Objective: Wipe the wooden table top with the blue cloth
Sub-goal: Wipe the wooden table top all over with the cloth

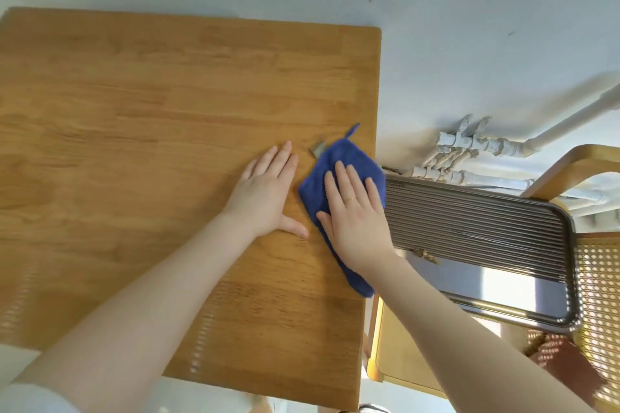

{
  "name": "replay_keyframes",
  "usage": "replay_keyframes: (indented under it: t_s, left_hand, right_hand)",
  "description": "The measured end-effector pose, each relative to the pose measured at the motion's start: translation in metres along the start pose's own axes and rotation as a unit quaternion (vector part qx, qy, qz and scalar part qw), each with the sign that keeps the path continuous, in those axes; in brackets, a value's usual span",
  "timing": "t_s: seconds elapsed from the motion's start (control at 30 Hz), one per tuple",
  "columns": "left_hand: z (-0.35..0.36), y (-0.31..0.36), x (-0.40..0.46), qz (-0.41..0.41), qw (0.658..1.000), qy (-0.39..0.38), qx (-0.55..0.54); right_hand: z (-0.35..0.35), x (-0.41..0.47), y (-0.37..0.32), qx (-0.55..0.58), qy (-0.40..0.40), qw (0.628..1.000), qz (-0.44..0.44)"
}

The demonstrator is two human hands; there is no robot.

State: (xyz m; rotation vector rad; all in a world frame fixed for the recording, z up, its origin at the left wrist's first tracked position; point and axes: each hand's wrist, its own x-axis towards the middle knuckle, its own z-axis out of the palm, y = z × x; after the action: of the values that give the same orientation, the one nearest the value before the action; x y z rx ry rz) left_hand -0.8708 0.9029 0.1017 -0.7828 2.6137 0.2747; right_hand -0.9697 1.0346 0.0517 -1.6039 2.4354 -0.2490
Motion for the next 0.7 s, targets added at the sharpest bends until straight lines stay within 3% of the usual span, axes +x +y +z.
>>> replay_keyframes:
  t_s: [0.2, 0.37, 0.47, 0.57, 0.7]
  left_hand:
    - [-0.001, -0.046, -0.036, -0.012, 0.996, -0.039, -0.074]
    - [0.015, -0.094, -0.081, -0.045, 0.996, -0.055, -0.049]
    - [0.031, -0.107, -0.103, -0.052, 0.993, -0.078, -0.065]
    - [0.041, -0.113, -0.116, -0.04, 0.994, -0.067, -0.07]
    - [0.05, -0.117, -0.122, -0.003, 0.997, -0.071, -0.026]
  right_hand:
    - [-0.004, 0.016, -0.01, -0.081, -0.074, 0.983, -0.146]
    - [-0.005, 0.067, -0.027, -0.07, -0.077, 0.994, -0.032]
    - [0.003, 0.058, -0.051, -0.077, -0.054, 0.995, -0.015]
    - [0.019, 0.01, -0.086, -0.081, -0.038, 0.994, -0.07]
    - [0.027, -0.031, -0.109, -0.082, -0.082, 0.977, -0.177]
